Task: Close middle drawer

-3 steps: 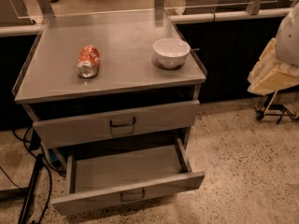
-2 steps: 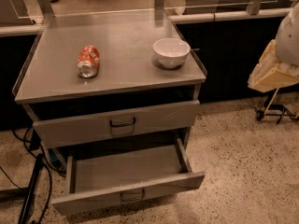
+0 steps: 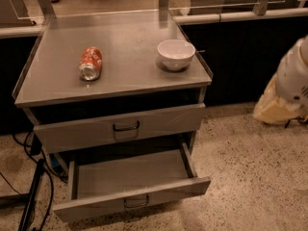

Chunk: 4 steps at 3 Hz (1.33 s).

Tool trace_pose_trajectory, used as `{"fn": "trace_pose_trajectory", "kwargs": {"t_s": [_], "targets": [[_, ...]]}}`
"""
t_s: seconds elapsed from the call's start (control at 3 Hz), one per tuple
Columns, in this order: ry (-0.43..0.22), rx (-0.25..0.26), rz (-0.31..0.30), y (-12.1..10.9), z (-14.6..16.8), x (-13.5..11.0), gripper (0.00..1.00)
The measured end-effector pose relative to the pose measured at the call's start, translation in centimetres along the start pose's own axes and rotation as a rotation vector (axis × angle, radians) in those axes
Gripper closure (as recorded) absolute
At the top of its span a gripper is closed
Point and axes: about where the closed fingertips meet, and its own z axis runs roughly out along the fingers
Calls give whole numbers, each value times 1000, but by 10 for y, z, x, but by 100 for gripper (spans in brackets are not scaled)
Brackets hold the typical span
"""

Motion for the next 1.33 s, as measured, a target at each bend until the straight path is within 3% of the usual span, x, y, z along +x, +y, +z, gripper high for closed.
{"fn": "trace_pose_trajectory", "kwargs": {"t_s": [0.33, 0.67, 1.33], "targets": [[24, -76, 49, 26, 69, 22, 100], [21, -138, 61, 41, 128, 22, 100], [-6, -160, 63, 47, 146, 27, 100]]}}
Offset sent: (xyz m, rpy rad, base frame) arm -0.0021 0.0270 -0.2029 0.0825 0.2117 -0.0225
